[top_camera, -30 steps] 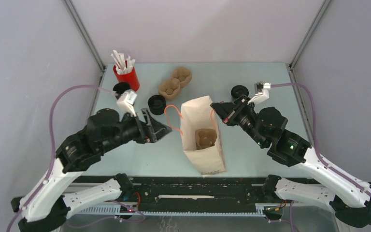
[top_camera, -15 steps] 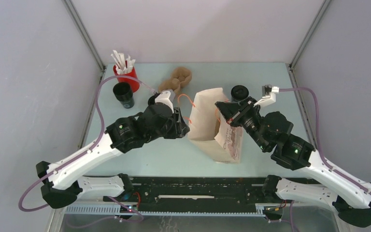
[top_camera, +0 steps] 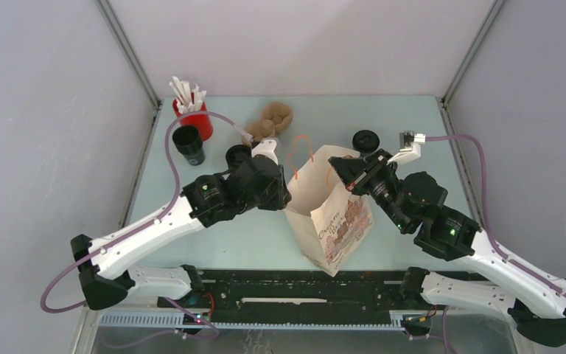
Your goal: Pack the takeout coffee
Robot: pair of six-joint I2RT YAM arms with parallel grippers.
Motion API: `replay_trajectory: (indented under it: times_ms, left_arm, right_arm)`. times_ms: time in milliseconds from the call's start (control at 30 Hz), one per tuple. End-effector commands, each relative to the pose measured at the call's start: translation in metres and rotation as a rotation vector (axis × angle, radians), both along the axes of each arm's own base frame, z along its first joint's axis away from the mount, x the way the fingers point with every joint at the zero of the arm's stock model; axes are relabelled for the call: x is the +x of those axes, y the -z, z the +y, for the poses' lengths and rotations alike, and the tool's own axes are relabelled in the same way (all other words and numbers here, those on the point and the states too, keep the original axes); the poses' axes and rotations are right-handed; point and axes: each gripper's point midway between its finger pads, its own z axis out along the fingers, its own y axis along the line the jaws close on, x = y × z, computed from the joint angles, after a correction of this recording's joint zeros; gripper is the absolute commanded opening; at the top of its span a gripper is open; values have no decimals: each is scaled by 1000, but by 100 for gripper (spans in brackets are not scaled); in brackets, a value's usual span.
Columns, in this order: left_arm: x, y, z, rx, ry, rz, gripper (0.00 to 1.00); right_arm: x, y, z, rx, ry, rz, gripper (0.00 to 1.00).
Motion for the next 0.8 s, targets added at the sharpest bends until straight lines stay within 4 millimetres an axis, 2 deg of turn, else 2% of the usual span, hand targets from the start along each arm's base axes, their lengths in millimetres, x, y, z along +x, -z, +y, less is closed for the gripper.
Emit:
replay_trajectory:
  times_ms: [0,67,200,300,400,433,500,567,667,767]
  left_arm:
    - [12,-17,-2,0,14,-65,19]
    - [19,-22,6,30,14,-99,11]
    - [34,-33,17,114,82,-175,1]
    - [38,-43,25,223,185,-249,0]
    - [35,-41,35,320,290,-302,1]
    - [34,-38,38,344,304,-307,4]
    - [34,-29,44,364,304,-292,17]
    - [35,-22,51,361,264,-244,32]
    - [38,-18,78,354,68,-133,58]
    - [32,-39,98,267,-112,-105,80]
  right_arm:
    - [-1,-9,-2,24,7,-24,0]
    - [-2,-8,-1,15,-2,-25,0]
    - [-8,-1,2,-33,-41,-30,7]
    - [-17,3,4,-102,-102,-66,17]
    - [-29,5,0,-177,-165,-121,34]
    - [-33,6,-3,-201,-180,-139,41]
    - [-39,7,-9,-238,-202,-167,54]
    - [-44,5,-18,-267,-207,-191,62]
    - [-48,-4,-30,-300,-199,-213,63]
    - [-49,-11,-36,-335,-193,-235,64]
